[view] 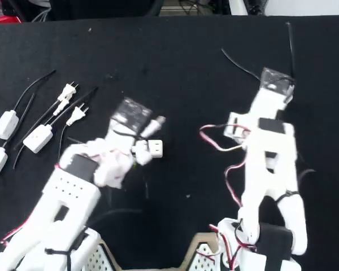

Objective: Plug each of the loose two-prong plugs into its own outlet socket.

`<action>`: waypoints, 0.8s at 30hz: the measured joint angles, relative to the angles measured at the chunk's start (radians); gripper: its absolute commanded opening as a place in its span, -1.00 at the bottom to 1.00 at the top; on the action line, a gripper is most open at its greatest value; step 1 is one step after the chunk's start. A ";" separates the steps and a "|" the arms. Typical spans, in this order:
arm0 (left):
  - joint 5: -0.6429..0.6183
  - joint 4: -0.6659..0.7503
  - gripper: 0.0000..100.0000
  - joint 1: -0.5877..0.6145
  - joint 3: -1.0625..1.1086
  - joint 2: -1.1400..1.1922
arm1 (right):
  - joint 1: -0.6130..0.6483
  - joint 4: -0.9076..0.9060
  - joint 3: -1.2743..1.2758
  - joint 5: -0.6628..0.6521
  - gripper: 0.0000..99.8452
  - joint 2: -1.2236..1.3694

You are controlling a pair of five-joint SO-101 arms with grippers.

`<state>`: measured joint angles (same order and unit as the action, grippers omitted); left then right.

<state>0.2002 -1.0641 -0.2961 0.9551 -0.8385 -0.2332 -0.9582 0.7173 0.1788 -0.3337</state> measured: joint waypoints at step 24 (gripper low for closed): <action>-0.121 0.049 -0.57 -0.206 -0.209 0.463 | -0.011 -0.083 0.069 -0.126 -0.56 0.000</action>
<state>0.0790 -1.0150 -0.5017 0.7465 -0.3751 -0.2440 -1.0411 0.7864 0.0529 -0.3337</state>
